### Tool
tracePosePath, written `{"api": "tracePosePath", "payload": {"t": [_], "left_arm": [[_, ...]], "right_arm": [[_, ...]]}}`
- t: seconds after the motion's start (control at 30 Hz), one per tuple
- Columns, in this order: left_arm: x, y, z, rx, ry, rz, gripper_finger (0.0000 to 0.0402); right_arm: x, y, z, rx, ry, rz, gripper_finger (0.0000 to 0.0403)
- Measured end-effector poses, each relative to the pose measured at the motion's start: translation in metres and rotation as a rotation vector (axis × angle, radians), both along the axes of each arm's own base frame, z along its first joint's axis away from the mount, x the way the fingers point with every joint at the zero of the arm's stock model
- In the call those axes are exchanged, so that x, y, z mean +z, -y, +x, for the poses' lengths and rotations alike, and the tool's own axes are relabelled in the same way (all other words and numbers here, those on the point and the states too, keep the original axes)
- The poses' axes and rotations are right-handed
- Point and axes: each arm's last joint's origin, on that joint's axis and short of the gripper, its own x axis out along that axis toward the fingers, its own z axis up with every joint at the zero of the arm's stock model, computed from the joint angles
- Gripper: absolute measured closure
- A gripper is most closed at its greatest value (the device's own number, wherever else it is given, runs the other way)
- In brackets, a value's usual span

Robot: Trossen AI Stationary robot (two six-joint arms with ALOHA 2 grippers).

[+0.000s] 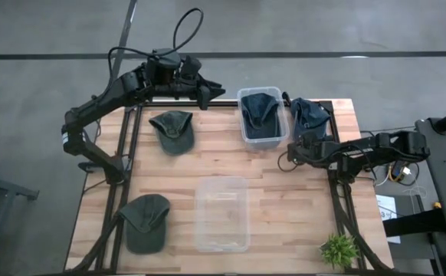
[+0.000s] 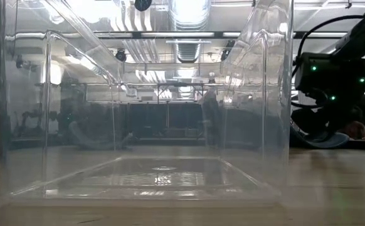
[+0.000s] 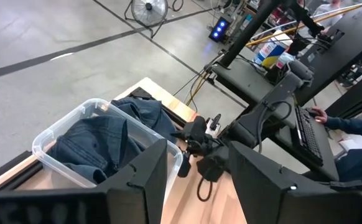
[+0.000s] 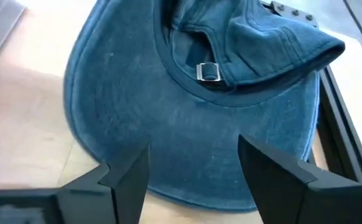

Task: Pick & Place hat
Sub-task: Put the blue cap into the top transparent bin

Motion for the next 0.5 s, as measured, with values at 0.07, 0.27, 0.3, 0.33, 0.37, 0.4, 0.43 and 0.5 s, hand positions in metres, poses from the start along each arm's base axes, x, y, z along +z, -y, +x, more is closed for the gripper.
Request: {"api": "tracePosePath", "payload": {"t": [0.07, 0.27, 0.3, 0.33, 0.37, 0.4, 0.43, 0.5], "left_arm": [[-0.001, 0.000, 0.000, 0.001, -0.006, -0.003, 0.0239], [-0.002, 0.000, -0.001, 0.009, -0.013, -0.037, 0.0239], [-0.002, 0.000, -0.001, 0.010, -0.012, -0.040, 0.0239], [-0.002, 0.000, -0.001, 0.011, -0.012, -0.044, 0.0239], [-0.002, 0.000, -0.001, 0.012, -0.011, -0.048, 0.0239], [-0.002, 0.000, -0.001, 0.012, -0.012, -0.049, 0.0239], [-0.002, 0.000, -0.001, 0.012, -0.014, -0.050, 0.0239], [-0.003, 0.000, -0.001, 0.013, -0.016, -0.051, 0.0239]], "right_arm": [[-0.001, 0.003, 0.000, -0.009, 0.011, -0.004, 0.0178], [-0.003, 0.011, -0.002, -0.094, 0.090, 0.040, 0.0248], [-0.003, 0.012, -0.002, -0.100, 0.098, 0.054, 0.0273], [-0.003, 0.012, -0.002, -0.104, 0.106, 0.062, 0.0302], [-0.002, 0.013, -0.001, -0.104, 0.111, 0.065, 0.0334], [-0.001, 0.014, 0.001, -0.095, 0.111, 0.077, 0.0365], [0.001, 0.014, 0.002, -0.085, 0.109, 0.084, 0.0377], [0.003, 0.015, 0.005, -0.072, 0.116, 0.103, 0.0390]]}}
